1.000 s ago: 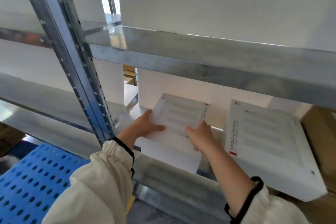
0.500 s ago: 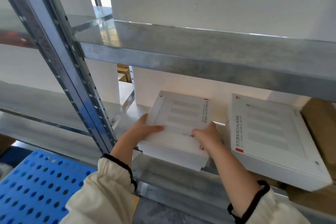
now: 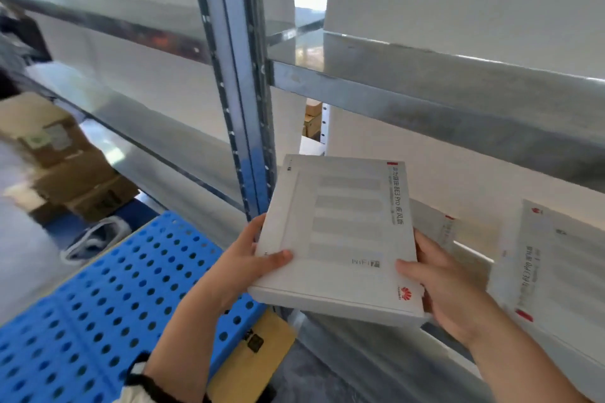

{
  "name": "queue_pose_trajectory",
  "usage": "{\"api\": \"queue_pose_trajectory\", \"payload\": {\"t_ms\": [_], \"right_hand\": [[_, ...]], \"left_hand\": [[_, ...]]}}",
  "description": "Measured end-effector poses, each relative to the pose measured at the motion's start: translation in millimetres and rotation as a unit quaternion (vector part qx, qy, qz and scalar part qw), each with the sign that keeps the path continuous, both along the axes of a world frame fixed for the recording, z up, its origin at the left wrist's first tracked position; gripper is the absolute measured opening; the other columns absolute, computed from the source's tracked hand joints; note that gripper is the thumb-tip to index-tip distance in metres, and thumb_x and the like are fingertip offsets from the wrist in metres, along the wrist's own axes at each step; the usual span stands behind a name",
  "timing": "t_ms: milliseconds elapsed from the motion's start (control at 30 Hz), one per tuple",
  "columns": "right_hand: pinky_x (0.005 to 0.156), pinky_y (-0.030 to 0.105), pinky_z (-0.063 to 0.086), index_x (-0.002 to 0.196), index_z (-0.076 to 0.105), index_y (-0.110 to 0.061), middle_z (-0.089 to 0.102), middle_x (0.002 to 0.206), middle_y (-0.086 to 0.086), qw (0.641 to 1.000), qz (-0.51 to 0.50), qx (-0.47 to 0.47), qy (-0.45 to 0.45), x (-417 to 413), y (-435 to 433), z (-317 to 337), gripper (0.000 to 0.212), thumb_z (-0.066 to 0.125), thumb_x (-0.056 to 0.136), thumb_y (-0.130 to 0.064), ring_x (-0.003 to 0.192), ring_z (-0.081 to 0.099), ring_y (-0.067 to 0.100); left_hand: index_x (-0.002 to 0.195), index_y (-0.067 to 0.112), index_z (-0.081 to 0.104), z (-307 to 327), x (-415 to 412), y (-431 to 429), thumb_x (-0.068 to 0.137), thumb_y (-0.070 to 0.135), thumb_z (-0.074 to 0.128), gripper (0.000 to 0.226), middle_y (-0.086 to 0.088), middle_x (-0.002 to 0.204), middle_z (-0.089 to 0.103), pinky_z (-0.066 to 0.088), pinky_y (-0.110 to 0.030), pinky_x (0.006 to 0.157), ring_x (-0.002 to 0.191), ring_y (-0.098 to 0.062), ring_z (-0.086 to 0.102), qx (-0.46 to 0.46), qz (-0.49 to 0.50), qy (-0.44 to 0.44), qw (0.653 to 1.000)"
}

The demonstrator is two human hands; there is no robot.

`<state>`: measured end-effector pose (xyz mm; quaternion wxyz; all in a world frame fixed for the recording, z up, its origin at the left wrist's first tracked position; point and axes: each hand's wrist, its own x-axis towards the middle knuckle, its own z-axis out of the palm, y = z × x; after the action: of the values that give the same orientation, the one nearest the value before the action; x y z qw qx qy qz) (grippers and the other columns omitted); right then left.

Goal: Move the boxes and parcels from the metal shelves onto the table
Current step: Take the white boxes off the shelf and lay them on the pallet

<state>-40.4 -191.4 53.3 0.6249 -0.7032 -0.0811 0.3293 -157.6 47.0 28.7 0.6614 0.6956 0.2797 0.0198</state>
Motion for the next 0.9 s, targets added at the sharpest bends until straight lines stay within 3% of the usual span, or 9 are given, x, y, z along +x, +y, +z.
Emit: {"api": "queue_pose_trajectory", "payload": {"t_ms": [167, 233, 333, 400, 467, 500, 567, 700, 900], "right_hand": [[0.082, 0.049, 0.052, 0.119, 0.049, -0.031, 0.066, 0.106, 0.0, 0.999, 0.023, -0.025, 0.002, -21.9, 22.4, -18.8, 0.047, 0.053, 0.089, 0.005, 0.099, 0.062, 0.028], [0.086, 0.051, 0.051, 0.116, 0.051, -0.037, 0.067, 0.107, -0.001, 0.999, 0.024, -0.038, -0.02, -29.4, 18.7, -26.0, 0.049, 0.07, 0.082, -0.009, 0.104, 0.062, 0.029], [0.087, 0.044, 0.052, 0.111, 0.055, -0.046, 0.072, 0.103, -0.009, 0.994, 0.079, -0.055, -0.055, -31.5, 11.4, -36.1, 0.101, 0.083, 0.017, -0.07, 0.102, 0.065, 0.021], [0.088, 0.045, 0.053, 0.107, 0.057, -0.047, 0.072, 0.102, -0.011, 0.994, 0.092, -0.036, -0.045, -33.5, 16.5, -40.0, 0.112, 0.076, 0.0, -0.074, 0.099, 0.066, 0.021], [0.088, 0.045, 0.053, 0.105, 0.055, -0.051, 0.072, 0.103, -0.011, 0.99, 0.133, -0.008, -0.041, -46.6, 34.5, -31.9, 0.097, 0.087, 0.014, -0.063, 0.099, 0.066, 0.021], [0.086, 0.045, 0.054, 0.105, 0.052, -0.055, 0.071, 0.105, -0.01, 0.988, 0.146, 0.001, -0.043, -54.2, 45.4, -29.7, 0.079, 0.093, 0.038, -0.046, 0.1, 0.065, 0.021], [0.081, 0.046, 0.054, 0.111, 0.047, -0.054, 0.067, 0.111, -0.008, 0.985, 0.167, 0.004, -0.032, -67.4, 70.4, -30.3, 0.061, 0.071, 0.08, -0.007, 0.101, 0.065, 0.022], [0.074, 0.041, 0.057, 0.134, 0.032, -0.05, 0.064, 0.114, -0.009, 0.971, 0.239, -0.015, -0.014, -104.0, 134.4, -41.8, 0.072, 0.059, 0.088, -0.002, 0.099, 0.064, 0.018], [0.084, 0.046, 0.055, 0.132, 0.029, -0.055, 0.06, 0.123, -0.008, 0.92, 0.392, 0.001, -0.001, -189.1, 240.6, -53.2, 0.069, 0.057, 0.091, -0.007, 0.109, 0.061, 0.019]], "left_hand": [[0.136, 0.044, 0.036, -4.2, -49.4, 5.8, 0.086, 0.027, 0.067, 0.062, 0.005, 0.12, 0.055, 0.057, -0.026, 0.07, 0.095, -0.015, 0.065, -0.003, 0.042, 0.007, 0.999], [0.137, 0.045, 0.035, -6.2, -59.6, 5.0, 0.086, 0.029, 0.067, 0.062, 0.004, 0.125, 0.052, 0.058, -0.029, 0.074, 0.098, -0.016, 0.065, 0.001, 0.037, 0.009, 0.999], [0.135, 0.053, 0.032, -14.5, -77.6, 6.7, 0.086, 0.034, 0.067, 0.063, 0.006, 0.127, 0.049, 0.058, -0.037, 0.083, 0.104, -0.019, 0.062, -0.007, 0.012, 0.016, 1.0], [0.129, 0.061, 0.03, -22.3, -95.4, 8.1, 0.088, 0.034, 0.065, 0.061, 0.009, 0.126, 0.052, 0.057, -0.038, 0.085, 0.107, -0.018, 0.061, -0.027, 0.004, 0.018, 0.999], [0.121, 0.07, 0.024, -27.7, -117.1, 12.4, 0.089, 0.032, 0.063, 0.063, 0.01, 0.126, 0.053, 0.057, -0.036, 0.085, 0.108, -0.017, 0.06, -0.04, 0.012, 0.023, 0.999], [0.121, 0.071, 0.022, -30.2, -129.3, 17.1, 0.089, 0.032, 0.064, 0.066, 0.009, 0.128, 0.052, 0.057, -0.036, 0.084, 0.108, -0.018, 0.06, -0.044, 0.02, 0.026, 0.998], [0.126, 0.069, 0.017, -33.9, -156.3, 29.5, 0.088, 0.03, 0.065, 0.073, 0.007, 0.129, 0.051, 0.057, -0.038, 0.084, 0.106, -0.021, 0.061, -0.051, 0.051, 0.031, 0.997], [0.133, 0.062, 0.012, -35.3, -220.7, 60.3, 0.087, 0.029, 0.065, 0.077, 0.006, 0.13, 0.05, 0.057, -0.039, 0.083, 0.105, -0.023, 0.06, -0.043, 0.129, 0.04, 0.99], [0.142, 0.056, 0.007, -38.6, -345.4, 101.6, 0.09, 0.041, 0.06, 0.076, 0.015, 0.131, 0.048, 0.054, -0.031, 0.086, 0.109, -0.013, 0.057, 0.016, 0.236, 0.047, 0.971]]}}
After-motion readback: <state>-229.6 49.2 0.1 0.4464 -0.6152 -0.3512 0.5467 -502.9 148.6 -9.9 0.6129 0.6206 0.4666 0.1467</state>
